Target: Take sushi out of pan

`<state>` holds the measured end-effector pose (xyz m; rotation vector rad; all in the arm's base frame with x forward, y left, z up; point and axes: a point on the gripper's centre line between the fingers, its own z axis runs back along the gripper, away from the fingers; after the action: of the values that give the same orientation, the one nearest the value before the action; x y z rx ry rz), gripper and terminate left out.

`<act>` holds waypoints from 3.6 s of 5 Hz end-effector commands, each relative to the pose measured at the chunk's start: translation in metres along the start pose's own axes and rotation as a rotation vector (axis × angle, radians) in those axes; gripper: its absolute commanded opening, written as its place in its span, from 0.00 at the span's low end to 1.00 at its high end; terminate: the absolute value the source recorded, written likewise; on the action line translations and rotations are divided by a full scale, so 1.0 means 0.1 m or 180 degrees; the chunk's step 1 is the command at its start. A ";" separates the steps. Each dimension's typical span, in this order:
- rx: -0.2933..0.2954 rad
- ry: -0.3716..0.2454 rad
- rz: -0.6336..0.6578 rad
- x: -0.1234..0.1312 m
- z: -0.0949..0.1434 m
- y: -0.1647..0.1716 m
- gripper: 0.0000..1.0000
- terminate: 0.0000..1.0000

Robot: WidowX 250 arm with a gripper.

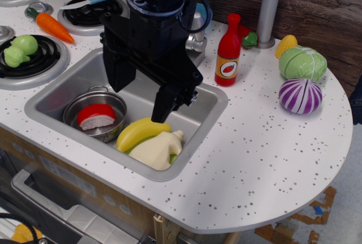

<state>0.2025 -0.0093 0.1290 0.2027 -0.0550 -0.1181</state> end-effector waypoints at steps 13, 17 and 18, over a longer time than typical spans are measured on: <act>-0.0394 -0.0844 -0.1257 0.52 -2.06 1.49 0.00 0.00; -0.0130 -0.0552 -0.1110 0.44 -1.42 1.69 0.00 0.00; -0.0044 -0.0489 -0.1020 0.29 -1.23 1.86 0.00 0.00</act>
<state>0.2488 0.1922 0.0358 0.1405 -0.1493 -0.4439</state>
